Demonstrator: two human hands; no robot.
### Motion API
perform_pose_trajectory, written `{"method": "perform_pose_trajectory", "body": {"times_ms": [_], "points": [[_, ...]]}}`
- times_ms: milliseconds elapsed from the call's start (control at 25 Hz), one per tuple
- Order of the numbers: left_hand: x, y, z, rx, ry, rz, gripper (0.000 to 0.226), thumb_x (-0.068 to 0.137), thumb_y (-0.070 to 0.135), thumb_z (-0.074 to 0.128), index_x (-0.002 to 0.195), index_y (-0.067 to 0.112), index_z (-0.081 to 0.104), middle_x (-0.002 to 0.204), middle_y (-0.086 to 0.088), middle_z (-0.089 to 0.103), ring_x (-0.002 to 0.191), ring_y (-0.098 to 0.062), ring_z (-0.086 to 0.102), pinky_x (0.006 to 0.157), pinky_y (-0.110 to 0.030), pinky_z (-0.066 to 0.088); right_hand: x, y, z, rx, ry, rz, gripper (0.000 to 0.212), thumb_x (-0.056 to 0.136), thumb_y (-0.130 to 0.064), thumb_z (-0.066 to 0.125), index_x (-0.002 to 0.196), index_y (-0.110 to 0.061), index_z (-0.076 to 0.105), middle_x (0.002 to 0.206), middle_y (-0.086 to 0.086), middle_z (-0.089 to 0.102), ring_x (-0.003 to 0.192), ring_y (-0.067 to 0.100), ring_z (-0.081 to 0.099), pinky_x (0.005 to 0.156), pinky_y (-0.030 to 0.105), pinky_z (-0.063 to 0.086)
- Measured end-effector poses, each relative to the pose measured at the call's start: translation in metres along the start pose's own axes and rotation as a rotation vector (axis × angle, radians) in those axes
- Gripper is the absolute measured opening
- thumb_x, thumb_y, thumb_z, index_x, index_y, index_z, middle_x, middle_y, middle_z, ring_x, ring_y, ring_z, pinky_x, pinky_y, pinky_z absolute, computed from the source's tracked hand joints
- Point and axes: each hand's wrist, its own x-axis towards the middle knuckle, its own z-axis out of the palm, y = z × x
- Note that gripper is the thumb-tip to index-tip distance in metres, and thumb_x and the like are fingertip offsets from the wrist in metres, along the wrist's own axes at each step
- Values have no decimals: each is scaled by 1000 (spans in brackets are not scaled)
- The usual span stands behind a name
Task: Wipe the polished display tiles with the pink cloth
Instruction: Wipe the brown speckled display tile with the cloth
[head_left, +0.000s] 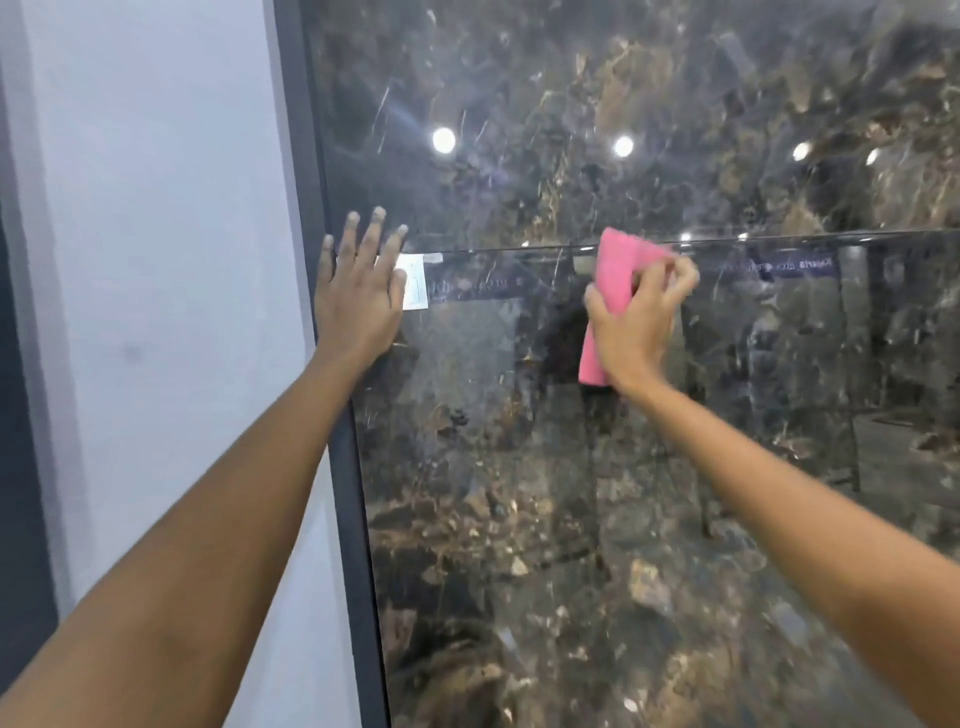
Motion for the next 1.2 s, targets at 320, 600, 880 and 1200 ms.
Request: {"method": "perform_pose_trajectory", "body": {"times_ms": [320, 600, 880, 1200], "points": [[1, -11, 21, 131, 107, 41, 50, 105, 32, 25, 154, 26, 24, 163, 1, 16, 151, -23, 9, 122, -44, 6, -25, 22, 79, -149, -257, -605, 56, 95, -51, 43, 142, -21, 39, 160, 5, 17, 147, 29, 11, 113, 59, 11], [-1, -10, 18, 157, 92, 38, 50, 105, 34, 23, 154, 26, 24, 163, 1, 16, 150, -23, 10, 122, -44, 6, -59, 68, 68, -234, -374, -1387, 45, 98, -50, 42, 136, -26, 46, 151, 3, 33, 145, 25, 17, 112, 55, 19], [-22, -31, 6, 71, 50, 185, 50, 103, 25, 31, 153, 17, 29, 161, -3, 21, 149, -22, 15, 121, -38, 8, -25, 3, 96, -77, -205, -595, 56, 94, -34, 51, 146, -17, 41, 158, 6, 23, 145, 35, 18, 115, 59, 15], [-43, -43, 6, 140, 38, 191, 52, 103, 25, 27, 154, 13, 24, 162, -6, 18, 150, -26, 11, 122, -37, 2, -38, 26, 86, -120, -263, -1065, 46, 100, -43, 46, 142, -23, 45, 156, 5, 25, 146, 27, 10, 113, 61, 19]]}}
